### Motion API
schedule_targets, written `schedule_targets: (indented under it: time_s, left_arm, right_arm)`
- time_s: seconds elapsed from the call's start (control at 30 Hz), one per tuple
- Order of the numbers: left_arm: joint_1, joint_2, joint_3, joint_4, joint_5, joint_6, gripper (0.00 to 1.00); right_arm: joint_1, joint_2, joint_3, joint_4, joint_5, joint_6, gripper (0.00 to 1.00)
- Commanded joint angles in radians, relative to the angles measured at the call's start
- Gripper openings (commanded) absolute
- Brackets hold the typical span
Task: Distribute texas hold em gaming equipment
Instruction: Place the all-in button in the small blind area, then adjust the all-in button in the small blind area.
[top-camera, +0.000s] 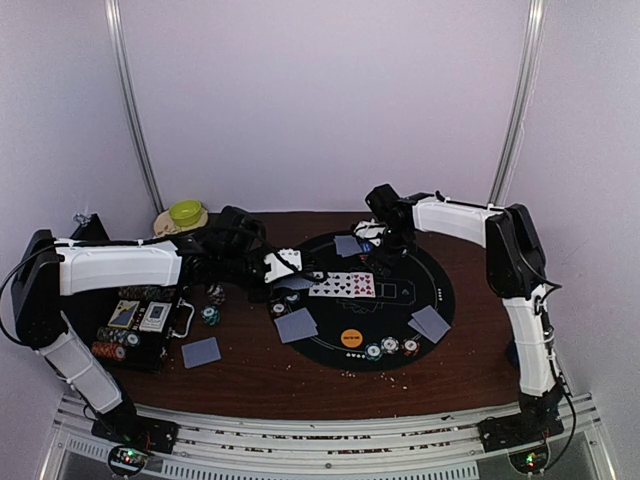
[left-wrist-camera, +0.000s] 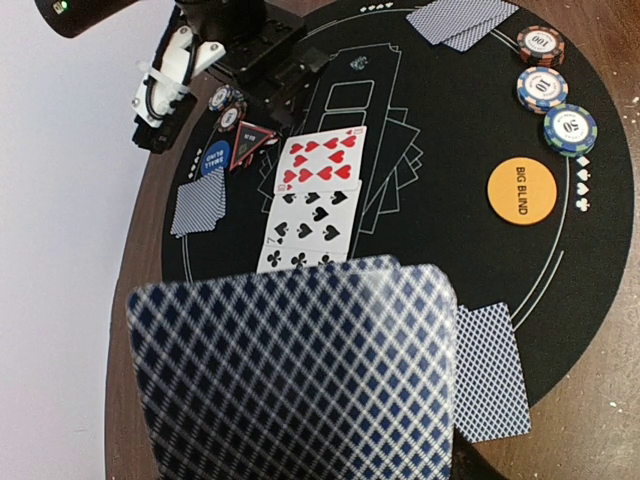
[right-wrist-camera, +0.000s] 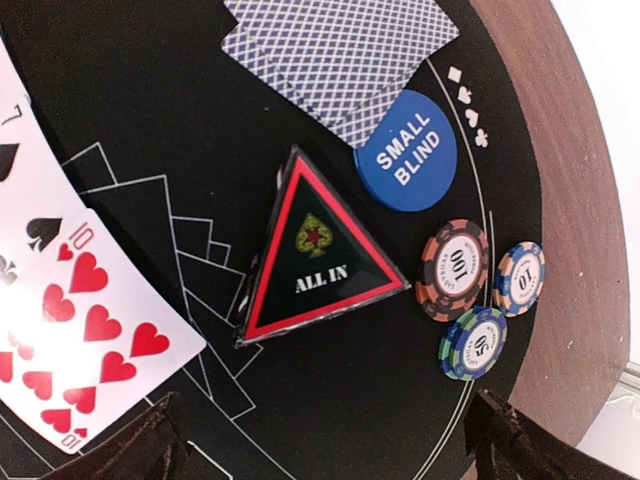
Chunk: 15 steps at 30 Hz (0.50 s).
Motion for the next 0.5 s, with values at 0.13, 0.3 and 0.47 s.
schedule_targets:
  time_s: [0.13,0.3,0.47]
  left_arm:
    - [0.0,0.0,0.001,0.041,0.005,-0.002,0.56]
    - [0.001,-0.001,0.0,0.042,0.006,-0.003,0.56]
    - [0.001,0.0,0.001,0.042,0.005,-0.003,0.56]
  right_arm:
    - [0.019,0.054,0.014,0.074,0.119,0.021,1.0]
    - [0.019,0.055,0.015,0.087,0.134,0.022,1.0]
    - [0.019,0.059,0.01,0.1,0.157,0.013,1.0]
